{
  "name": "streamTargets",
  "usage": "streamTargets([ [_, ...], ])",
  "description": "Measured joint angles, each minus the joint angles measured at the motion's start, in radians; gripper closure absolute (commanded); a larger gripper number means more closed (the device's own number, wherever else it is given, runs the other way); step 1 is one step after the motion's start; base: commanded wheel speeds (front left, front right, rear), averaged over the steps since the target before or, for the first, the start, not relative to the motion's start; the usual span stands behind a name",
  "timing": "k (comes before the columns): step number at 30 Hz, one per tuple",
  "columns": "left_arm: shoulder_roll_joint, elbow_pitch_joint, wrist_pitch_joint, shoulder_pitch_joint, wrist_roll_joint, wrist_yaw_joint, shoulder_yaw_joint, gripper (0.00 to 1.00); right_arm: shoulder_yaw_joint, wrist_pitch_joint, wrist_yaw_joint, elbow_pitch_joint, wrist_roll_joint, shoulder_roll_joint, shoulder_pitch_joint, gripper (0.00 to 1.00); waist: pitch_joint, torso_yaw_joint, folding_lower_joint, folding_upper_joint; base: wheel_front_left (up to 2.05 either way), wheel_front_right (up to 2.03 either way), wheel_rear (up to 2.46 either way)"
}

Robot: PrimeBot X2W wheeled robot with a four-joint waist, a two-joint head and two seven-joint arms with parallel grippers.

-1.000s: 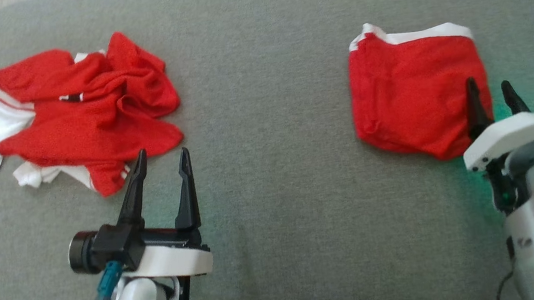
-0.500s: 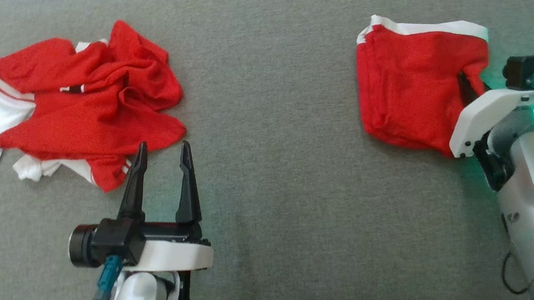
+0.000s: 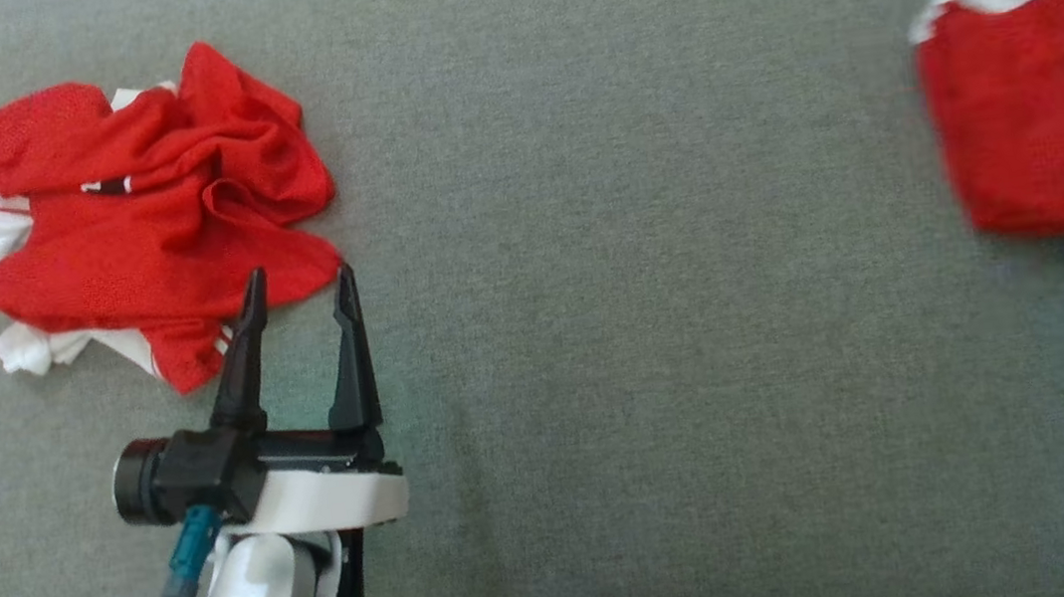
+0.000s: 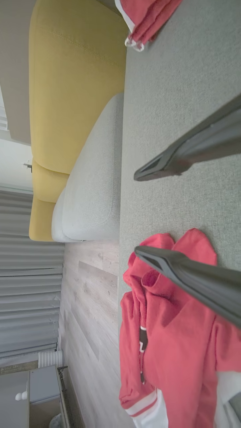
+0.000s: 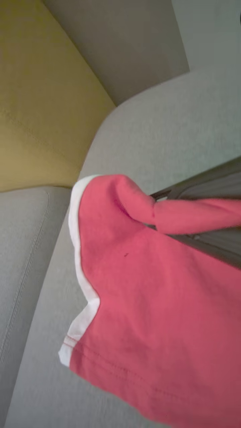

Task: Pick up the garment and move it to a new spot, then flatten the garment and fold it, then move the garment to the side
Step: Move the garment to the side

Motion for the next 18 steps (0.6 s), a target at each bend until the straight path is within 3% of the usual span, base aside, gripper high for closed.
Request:
streamTargets([
  [5,0.000,-0.006,0.000,-0.027,0.000,-0.010,0.032,0.00,-0.031,0.000,0.000,-0.002,0.052,-0.135,-0.010,1.00,0.037,0.019,0.0001,0.0000,0.00,0.00,0.00],
  [18,-0.001,-0.007,0.000,-0.040,0.000,-0.018,0.031,0.00,-0.071,-0.012,0.000,0.042,0.071,-0.199,-0.048,1.00,0.072,0.034,0.0001,0.0000,0.00,0.00,0.00],
])
